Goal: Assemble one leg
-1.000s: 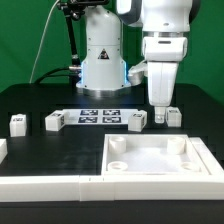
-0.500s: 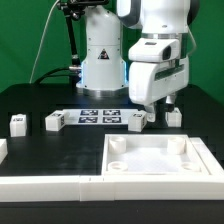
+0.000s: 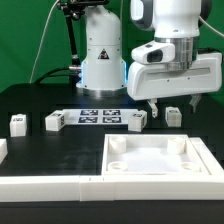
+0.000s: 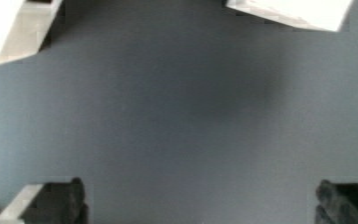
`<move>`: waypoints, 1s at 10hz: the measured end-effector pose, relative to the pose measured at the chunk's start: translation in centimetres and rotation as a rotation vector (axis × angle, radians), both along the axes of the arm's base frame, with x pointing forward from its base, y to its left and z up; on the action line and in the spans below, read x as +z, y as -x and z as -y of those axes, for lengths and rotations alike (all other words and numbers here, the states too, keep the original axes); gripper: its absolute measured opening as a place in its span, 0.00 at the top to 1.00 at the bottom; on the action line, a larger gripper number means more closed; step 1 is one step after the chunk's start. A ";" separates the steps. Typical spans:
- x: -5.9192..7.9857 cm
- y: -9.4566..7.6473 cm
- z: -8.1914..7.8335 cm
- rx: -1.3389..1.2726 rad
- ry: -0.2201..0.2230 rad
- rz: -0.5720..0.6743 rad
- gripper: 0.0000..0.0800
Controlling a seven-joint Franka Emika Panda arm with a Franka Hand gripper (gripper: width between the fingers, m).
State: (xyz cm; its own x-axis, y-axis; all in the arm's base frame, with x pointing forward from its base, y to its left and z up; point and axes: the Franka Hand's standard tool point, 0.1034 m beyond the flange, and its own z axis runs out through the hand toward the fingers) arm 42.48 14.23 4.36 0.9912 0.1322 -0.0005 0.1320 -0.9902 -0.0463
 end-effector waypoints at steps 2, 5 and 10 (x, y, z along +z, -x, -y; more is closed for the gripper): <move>0.0 0.1 -0.2 -0.095 -0.007 -0.007 0.19; -0.7 1.3 -1.0 -0.061 -0.004 -0.026 0.19; -1.3 4.2 -1.1 -0.028 0.081 -0.359 0.19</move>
Offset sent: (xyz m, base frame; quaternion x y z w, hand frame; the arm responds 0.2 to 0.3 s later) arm -0.0048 0.0044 -0.0108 0.0018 -0.0843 0.0214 0.9962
